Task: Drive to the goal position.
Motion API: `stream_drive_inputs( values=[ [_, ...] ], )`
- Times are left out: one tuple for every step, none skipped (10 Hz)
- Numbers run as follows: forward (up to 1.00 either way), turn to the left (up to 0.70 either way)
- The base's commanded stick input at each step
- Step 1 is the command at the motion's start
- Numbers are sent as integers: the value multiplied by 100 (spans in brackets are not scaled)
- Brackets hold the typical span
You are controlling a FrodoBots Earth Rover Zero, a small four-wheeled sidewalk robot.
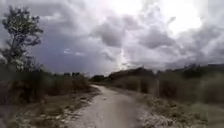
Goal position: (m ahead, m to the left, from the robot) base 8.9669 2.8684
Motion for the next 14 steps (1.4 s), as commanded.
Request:
stream_drive_inputs(
  values=[
    [85, 0],
    [85, 0],
    [85, 0],
    [85, 9],
    [85, 28],
    [85, 34],
    [85, 28],
    [85, 3],
    [85, 0],
    [85, 0],
    [85, 0],
    [85, 0],
    [85, 0],
    [85, 0]
  ],
)
